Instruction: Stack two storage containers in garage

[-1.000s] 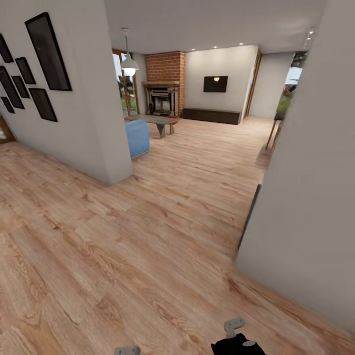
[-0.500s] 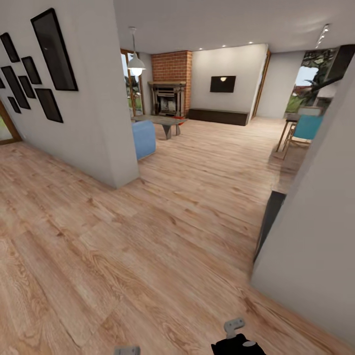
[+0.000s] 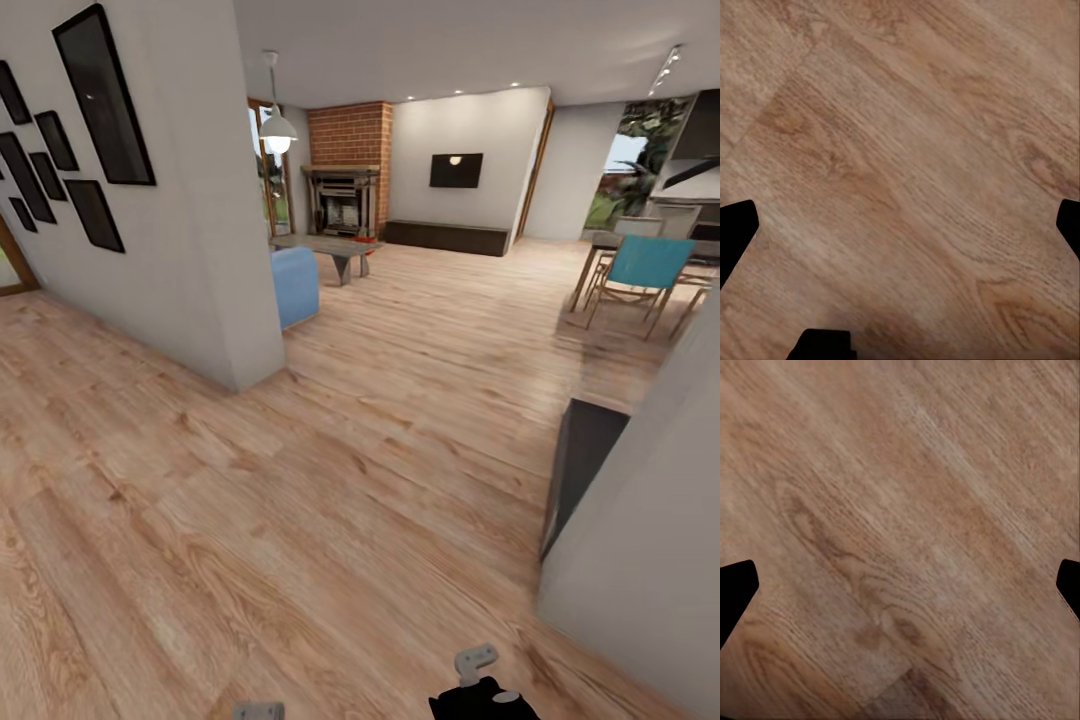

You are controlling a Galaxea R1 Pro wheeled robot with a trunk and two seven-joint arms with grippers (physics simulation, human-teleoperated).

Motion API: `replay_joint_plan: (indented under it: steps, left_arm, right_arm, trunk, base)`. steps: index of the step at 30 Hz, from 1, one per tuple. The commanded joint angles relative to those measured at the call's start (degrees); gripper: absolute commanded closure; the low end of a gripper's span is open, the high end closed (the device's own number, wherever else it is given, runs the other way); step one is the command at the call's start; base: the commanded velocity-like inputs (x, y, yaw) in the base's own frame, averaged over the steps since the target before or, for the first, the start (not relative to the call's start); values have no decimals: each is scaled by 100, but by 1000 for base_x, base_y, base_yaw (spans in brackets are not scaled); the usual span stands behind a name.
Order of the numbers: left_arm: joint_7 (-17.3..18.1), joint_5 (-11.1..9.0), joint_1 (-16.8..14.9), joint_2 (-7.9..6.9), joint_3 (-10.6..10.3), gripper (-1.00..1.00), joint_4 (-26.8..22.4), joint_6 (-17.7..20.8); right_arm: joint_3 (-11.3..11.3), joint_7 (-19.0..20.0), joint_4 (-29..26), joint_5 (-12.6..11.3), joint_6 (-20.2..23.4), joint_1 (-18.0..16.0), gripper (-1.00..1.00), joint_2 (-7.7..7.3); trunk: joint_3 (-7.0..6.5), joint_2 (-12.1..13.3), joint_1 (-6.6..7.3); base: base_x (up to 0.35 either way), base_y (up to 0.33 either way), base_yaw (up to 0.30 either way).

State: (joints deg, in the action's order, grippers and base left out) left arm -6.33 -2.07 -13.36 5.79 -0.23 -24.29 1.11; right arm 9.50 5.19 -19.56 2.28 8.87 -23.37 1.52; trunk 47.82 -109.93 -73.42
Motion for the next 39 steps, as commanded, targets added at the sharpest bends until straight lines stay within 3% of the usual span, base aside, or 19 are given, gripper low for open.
replay_joint_plan:
  steps: [1,12,30,39]
  left_arm:
    - [-17,-22,-1,1,-3,-100,-6,12]
    - [-18,-22,-2,1,-3,-100,-6,12]
    - [-17,-22,-6,1,-7,-100,-6,12]
    - [-17,-22,-3,1,-12,-100,-6,12]
  right_arm:
    - [8,10,-13,25,36,-1,-100,0]
    - [8,2,-2,24,36,1,-100,6]
    - [17,-16,41,28,34,4,-100,4]
    - [18,-24,492,20,27,8,-100,25]
  trunk:
    - [5,-2,-2]
    - [-1,-2,-2]
    - [-46,-2,-2]
    - [-47,-2,-2]
  base:
    - [309,142,-36]
    - [308,142,-128]
    - [309,129,-11]
    - [341,11,0]
